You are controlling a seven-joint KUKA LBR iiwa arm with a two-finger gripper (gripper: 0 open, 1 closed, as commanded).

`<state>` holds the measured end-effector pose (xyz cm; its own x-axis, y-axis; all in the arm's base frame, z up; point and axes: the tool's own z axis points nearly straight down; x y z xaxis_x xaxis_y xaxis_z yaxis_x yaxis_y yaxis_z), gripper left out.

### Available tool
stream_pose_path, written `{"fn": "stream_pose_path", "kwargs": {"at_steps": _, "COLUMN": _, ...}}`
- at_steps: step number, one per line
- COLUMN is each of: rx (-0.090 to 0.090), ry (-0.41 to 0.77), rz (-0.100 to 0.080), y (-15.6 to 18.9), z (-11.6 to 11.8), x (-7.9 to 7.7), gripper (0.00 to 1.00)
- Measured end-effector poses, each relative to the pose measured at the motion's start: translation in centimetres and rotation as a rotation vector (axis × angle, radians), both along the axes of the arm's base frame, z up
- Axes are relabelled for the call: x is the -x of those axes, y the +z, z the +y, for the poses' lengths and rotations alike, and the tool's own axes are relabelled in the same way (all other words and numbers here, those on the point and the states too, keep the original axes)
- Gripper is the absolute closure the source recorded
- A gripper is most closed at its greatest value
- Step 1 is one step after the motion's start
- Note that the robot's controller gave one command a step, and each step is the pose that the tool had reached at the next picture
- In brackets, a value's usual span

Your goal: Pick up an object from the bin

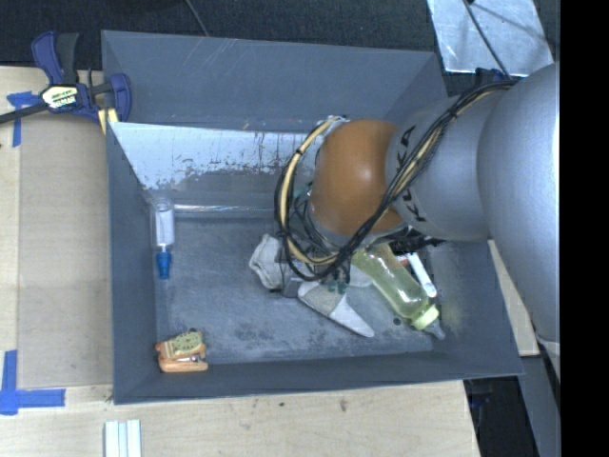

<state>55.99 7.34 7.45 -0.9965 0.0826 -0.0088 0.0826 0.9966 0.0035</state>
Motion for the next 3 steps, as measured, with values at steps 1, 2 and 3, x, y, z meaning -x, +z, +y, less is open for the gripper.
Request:
{"fn": "stream_pose_path", "kwargs": {"at_steps": 1, "rx": 0.002, "ry": 0.011, "rz": 0.007, "y": 11.1, "z": -0.2, "x": 0.0, "gripper": 1.0}}
{"fn": "stream_pose_path", "kwargs": {"at_steps": 2, "rx": 0.002, "ry": 0.011, "rz": 0.007, "y": 11.1, "z": -0.2, "x": 0.0, "gripper": 1.0}}
{"fn": "stream_pose_path", "kwargs": {"at_steps": 3, "rx": 0.002, "ry": 0.008, "rz": 0.008, "y": 21.1, "z": 3.8, "x": -3.0, "gripper": 1.0}}
